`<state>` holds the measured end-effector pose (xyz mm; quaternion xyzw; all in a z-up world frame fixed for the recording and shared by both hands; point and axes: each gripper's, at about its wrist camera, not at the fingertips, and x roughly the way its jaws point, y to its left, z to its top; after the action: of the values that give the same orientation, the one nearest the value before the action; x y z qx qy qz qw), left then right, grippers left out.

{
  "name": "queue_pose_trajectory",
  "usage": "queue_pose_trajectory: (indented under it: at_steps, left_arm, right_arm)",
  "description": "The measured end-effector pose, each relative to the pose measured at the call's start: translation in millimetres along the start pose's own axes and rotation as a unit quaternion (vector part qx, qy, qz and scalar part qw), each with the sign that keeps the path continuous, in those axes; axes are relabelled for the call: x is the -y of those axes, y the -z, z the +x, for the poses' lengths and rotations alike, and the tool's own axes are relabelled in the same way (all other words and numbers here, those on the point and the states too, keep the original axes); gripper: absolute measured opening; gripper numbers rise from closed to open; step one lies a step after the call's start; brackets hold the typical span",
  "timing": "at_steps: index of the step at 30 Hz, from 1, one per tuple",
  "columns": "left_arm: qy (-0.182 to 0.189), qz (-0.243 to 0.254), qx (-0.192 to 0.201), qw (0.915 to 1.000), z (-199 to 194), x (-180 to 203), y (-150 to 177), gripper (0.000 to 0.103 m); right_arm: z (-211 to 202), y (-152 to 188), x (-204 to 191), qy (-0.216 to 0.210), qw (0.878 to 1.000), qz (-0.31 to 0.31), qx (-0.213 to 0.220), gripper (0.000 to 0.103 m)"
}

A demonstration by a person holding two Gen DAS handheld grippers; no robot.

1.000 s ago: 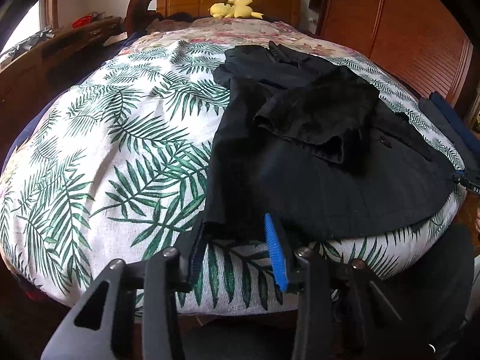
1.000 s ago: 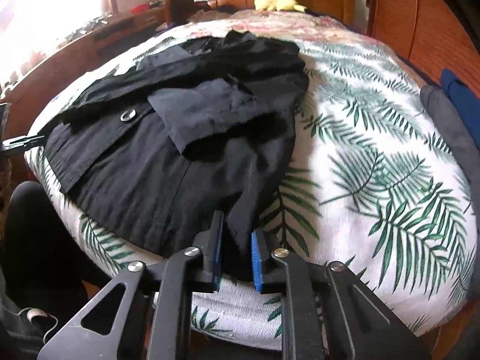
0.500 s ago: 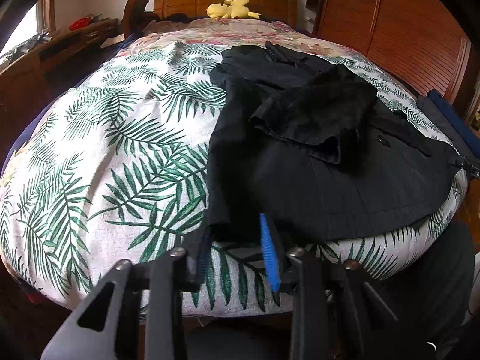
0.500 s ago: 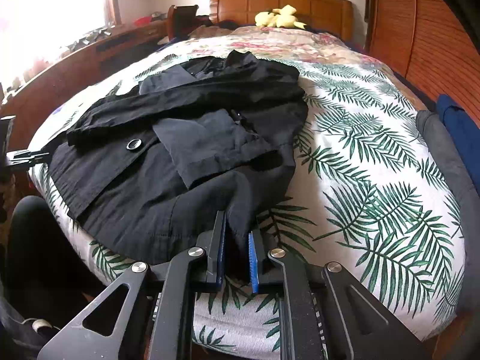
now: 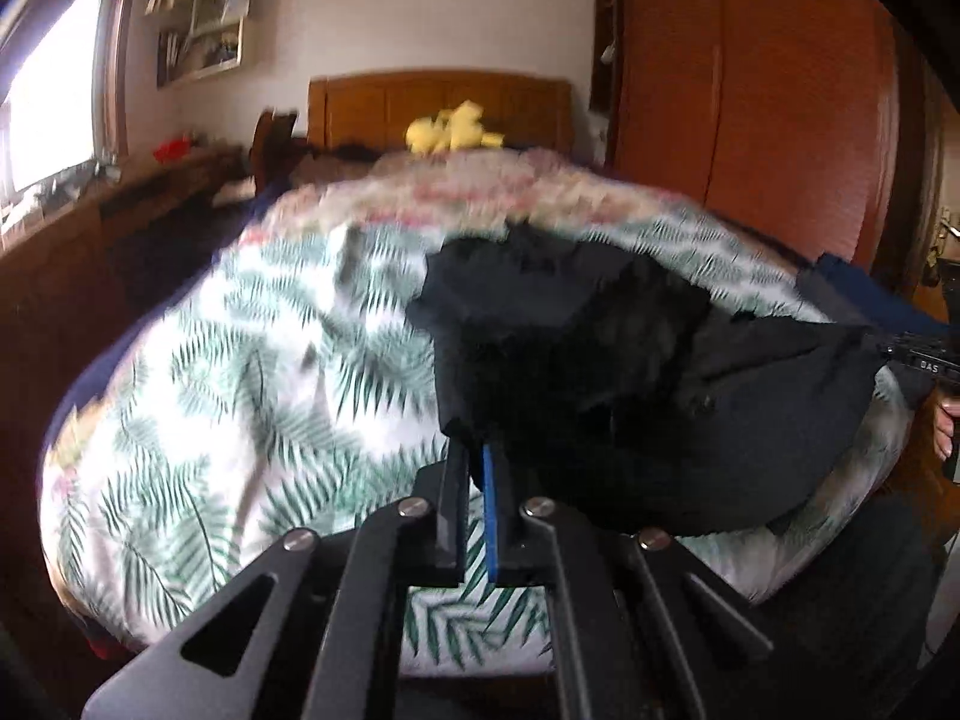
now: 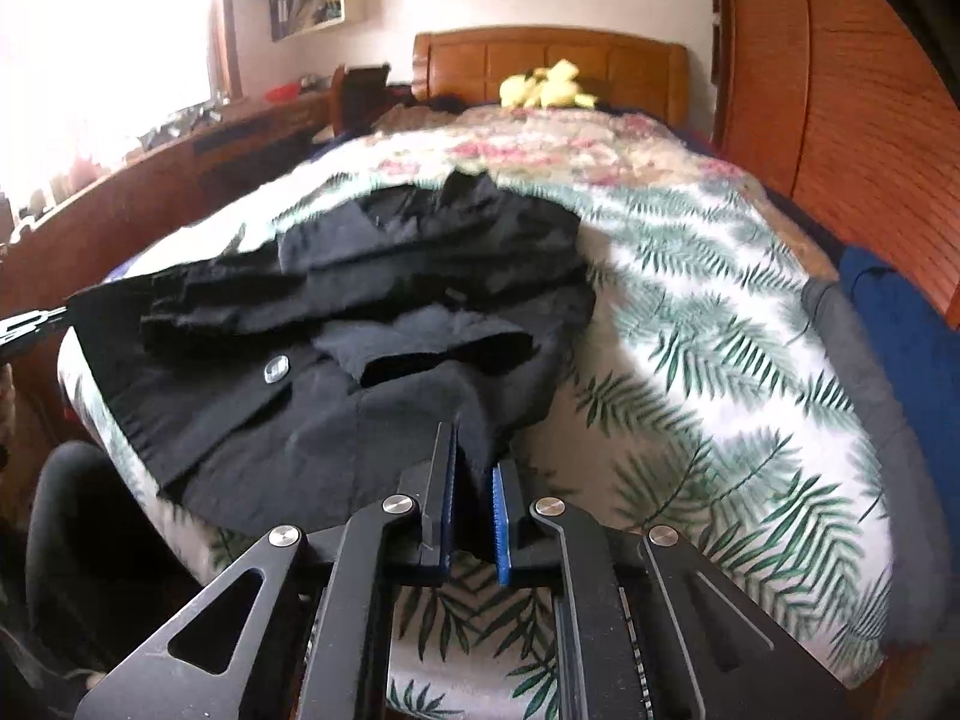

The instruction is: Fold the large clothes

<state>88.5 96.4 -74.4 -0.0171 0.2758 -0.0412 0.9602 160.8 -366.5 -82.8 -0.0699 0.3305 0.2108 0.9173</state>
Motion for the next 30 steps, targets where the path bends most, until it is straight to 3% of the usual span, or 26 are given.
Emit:
queue_pose_trajectory:
  at_steps: [12,20,24,30]
  left_arm:
    - [0.002,0.035,0.124,0.9917,-110.9,16.5,-72.6,0.001]
    - [0.0,0.055,0.178,0.9825,-181.7,25.2,-89.8,0.001]
    - [0.0,0.057,0.168,0.9842,-172.7,23.8,-88.3,0.001]
    - [-0.012,0.048,0.125,0.9909,-108.4,15.5,-90.0,0.001]
  right_arm:
    - [-106.0,-63.4,1.4,0.008,0.994,-0.014,0.112,0.006]
    - [-184.5,-80.0,-17.9,-0.004,0.984,-0.047,0.169,0.006]
    - [-200.6,-73.8,-22.9,-0.01,0.983,-0.054,0.174,0.006]
    - [-151.9,-64.4,-10.9,-0.008,0.991,-0.047,0.125,0.006]
